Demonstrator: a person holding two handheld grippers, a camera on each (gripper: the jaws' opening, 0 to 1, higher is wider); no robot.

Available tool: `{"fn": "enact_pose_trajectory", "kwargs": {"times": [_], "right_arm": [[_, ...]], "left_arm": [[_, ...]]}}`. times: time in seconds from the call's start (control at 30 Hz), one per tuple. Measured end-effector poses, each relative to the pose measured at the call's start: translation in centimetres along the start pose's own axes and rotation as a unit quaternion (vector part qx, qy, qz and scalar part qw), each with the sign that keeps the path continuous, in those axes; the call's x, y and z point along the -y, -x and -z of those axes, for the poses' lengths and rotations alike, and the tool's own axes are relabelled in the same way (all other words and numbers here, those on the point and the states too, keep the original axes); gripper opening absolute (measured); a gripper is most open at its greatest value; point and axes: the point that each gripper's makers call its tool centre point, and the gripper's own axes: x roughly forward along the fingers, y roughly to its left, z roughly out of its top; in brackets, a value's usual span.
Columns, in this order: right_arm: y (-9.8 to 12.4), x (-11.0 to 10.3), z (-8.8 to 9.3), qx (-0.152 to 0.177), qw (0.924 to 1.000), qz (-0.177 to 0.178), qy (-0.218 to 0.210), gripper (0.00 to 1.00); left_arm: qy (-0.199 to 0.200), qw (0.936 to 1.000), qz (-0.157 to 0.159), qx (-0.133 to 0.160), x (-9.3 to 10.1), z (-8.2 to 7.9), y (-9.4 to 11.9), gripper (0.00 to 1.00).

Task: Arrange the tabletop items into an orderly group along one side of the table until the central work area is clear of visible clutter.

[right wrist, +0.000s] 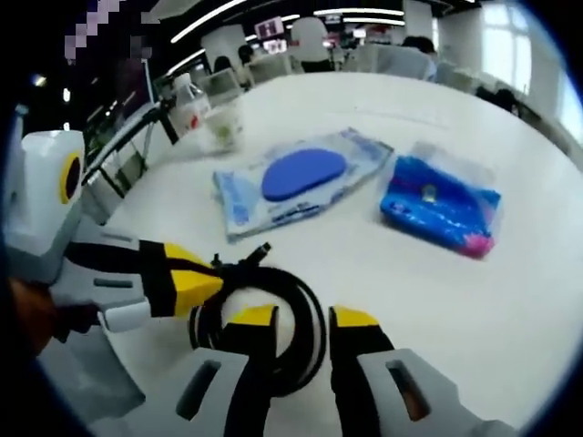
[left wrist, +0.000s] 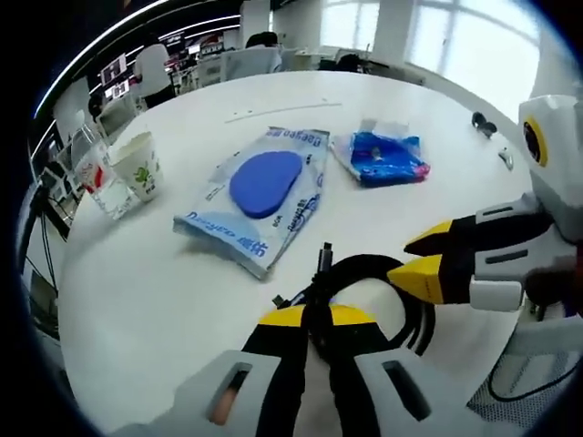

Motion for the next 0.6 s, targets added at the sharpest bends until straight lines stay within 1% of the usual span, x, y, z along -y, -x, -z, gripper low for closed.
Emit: {"fn": "enact_pose_trajectory", "kwargs": {"times": [0.1,0.13,0.23,0.3,0.4,0.43,0.53,0.6], "right_arm": [[0.2,0.2,-0.8,0.010,1.0000,0.001,0.001,0.22],[0.3,0.3,-1.1,0.017,0.9998,0.003,0.002,0.24],[0.4,0.7,-1.8,0.026,0.9997,0.005,0.002,0.30],[0.5,1.1,-2.2,0.032,0.9994,0.008,0.005,0.35],[0.6,2.1,-2.9,0.040,0.9990,0.019,0.004,0.41],[0.6,2.4,-3.2,0.043,0.9988,0.021,0.007,0.42],[0.8,3.0,-3.9,0.051,0.9984,0.024,0.009,0.45],[0.8,3.5,-4.3,0.053,0.9982,0.026,0.013,0.48]], "left_arm": [[0.005,0.9998,-0.006,0.018,-0.5,-1.1,0.7,0.06],[0.006,0.9997,-0.008,0.023,-0.7,-1.4,0.8,0.06],[0.015,0.9991,-0.015,0.037,-1.4,-2.1,1.1,0.07],[0.023,0.9984,-0.022,0.047,-2.1,-2.6,1.4,0.10],[0.037,0.9973,-0.019,0.060,-2.7,-3.3,1.5,0.15],[0.043,0.9967,-0.020,0.065,-3.0,-3.5,1.5,0.19],[0.047,0.9961,-0.025,0.070,-3.7,-3.8,1.5,0.26],[0.059,0.9953,-0.023,0.074,-4.1,-3.9,1.5,0.29]]}}
